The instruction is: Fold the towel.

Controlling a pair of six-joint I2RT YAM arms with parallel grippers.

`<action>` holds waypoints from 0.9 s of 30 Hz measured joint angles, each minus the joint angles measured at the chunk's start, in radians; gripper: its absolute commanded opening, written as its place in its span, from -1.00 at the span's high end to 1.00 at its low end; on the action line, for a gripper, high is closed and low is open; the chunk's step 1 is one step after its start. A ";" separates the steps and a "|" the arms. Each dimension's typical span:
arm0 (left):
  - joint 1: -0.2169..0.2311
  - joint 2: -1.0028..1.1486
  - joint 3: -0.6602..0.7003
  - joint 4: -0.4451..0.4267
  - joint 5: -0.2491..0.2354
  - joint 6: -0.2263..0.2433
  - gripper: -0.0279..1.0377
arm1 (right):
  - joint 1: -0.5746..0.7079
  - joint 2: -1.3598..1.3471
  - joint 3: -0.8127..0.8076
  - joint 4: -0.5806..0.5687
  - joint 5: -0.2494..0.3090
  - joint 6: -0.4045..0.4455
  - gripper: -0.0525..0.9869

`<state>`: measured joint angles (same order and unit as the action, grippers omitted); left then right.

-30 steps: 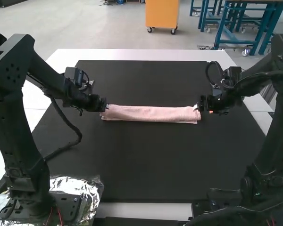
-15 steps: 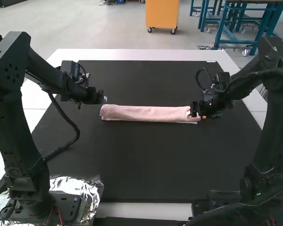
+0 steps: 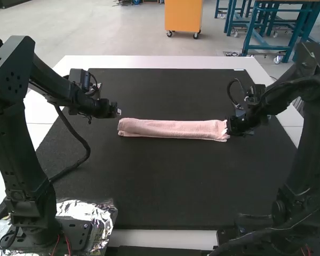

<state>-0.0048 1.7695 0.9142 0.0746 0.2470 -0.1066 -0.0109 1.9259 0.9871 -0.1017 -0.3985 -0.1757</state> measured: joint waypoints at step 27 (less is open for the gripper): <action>0.000 0.000 0.000 0.042 0.000 0.000 -0.87 | 0.442 -0.065 0.154 0.063 -0.001 0.134 0.94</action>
<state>-0.0048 1.7695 0.9146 0.1162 0.2466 -0.1066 0.4313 1.8606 1.1412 -0.0383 -0.3996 -0.0414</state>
